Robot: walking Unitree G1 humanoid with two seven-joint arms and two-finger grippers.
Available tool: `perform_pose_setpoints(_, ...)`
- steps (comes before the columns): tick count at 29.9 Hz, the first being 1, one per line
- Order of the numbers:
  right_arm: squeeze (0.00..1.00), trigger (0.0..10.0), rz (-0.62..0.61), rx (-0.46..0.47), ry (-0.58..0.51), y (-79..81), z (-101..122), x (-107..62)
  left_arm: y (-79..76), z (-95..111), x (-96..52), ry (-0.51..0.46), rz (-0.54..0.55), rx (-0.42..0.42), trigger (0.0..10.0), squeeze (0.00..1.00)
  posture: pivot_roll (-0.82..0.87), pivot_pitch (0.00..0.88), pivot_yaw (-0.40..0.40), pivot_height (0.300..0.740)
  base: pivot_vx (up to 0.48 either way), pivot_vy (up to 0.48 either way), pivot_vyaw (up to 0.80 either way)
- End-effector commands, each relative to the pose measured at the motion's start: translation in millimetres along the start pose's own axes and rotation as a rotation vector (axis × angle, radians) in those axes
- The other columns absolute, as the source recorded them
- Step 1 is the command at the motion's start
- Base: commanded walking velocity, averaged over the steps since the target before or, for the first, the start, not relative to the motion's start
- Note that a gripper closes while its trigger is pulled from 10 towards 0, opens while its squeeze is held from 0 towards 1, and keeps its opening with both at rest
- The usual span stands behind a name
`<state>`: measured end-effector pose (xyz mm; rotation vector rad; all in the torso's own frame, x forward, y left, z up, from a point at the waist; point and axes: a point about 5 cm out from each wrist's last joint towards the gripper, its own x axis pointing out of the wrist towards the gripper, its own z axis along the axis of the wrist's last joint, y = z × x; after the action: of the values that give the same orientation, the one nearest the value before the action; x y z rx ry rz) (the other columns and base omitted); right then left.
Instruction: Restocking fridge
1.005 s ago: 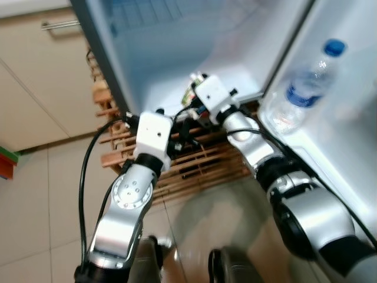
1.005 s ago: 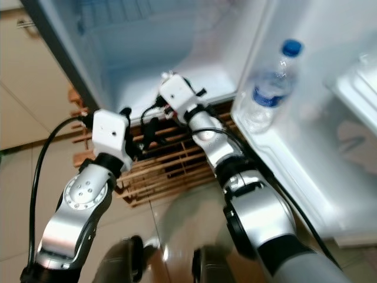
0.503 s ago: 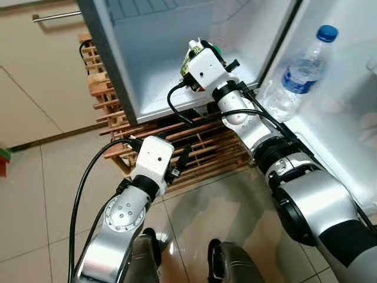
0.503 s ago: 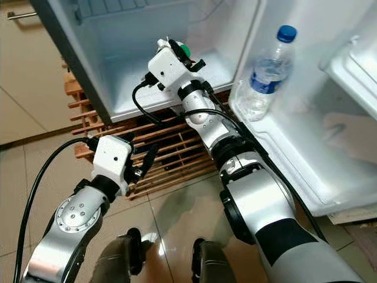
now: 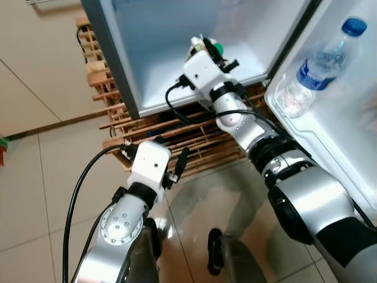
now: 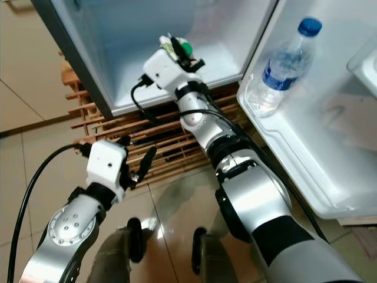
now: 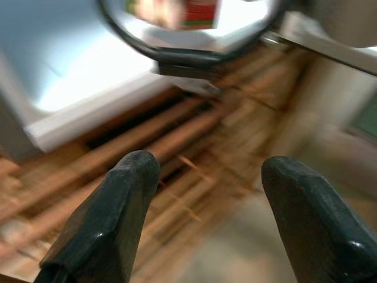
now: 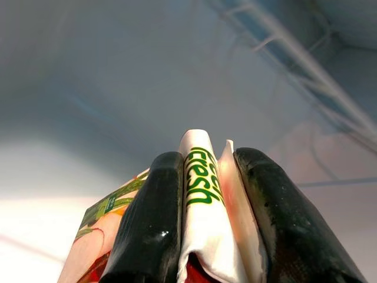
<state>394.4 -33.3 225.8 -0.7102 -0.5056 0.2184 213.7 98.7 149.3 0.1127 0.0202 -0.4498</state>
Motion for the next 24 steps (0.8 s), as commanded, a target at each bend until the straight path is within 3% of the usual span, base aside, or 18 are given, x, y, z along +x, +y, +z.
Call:
perform_pose_setpoints(1, 0.00, 10.0, -0.008, -0.026, -0.014, 1.1, 5.1, 2.7, -1.5, -3.1, -6.3, 0.016, -0.037, -0.017, 10.0, 0.00, 0.27, 0.432, -0.033, 0.740, 0.000, 0.000, 0.00)
perform_pose_setpoints(7, 0.00, 10.0, -0.015, -0.081, -0.041, 3.8, 9.0, 3.2, 5.4, -2.5, -12.6, 0.025, -0.019, 0.033, 10.0, 0.00, 0.30, 0.457, -0.023, 0.740, 0.000, 0.000, 0.00)
perform_pose_setpoints(9, 1.00, 10.0, -0.026, -0.105, -0.048, 4.2, 8.7, 2.5, 2.0, 1.5, -15.4, 0.022, -0.024, 0.026, 10.0, 0.00, 0.31, 0.472, -0.020, 0.740, 0.000, 0.000, 0.00)
perform_pose_setpoints(17, 1.00, 10.0, -0.046, -0.228, -0.104, 7.6, 13.7, 2.5, -1.4, 1.6, -21.9, 0.036, -0.023, 0.010, 10.0, 0.00, 0.32, 0.493, -0.019, 0.740, 0.000, 0.000, 0.00)
perform_pose_setpoints(20, 1.00, 10.0, -0.086, -0.309, -0.128, 4.3, 16.1, 4.4, -2.1, 1.4, -23.2, 0.041, -0.021, 0.003, 10.0, 0.00, 0.32, 0.496, -0.020, 0.740, 0.000, 0.000, 0.00)
perform_pose_setpoints(24, 1.00, 10.0, -0.127, -0.345, -0.156, -0.6, 19.5, 6.5, -5.0, 1.5, -25.0, 0.044, -0.039, -0.012, 10.0, 0.00, 0.32, 0.498, -0.023, 0.740, 0.000, 0.000, 0.00)
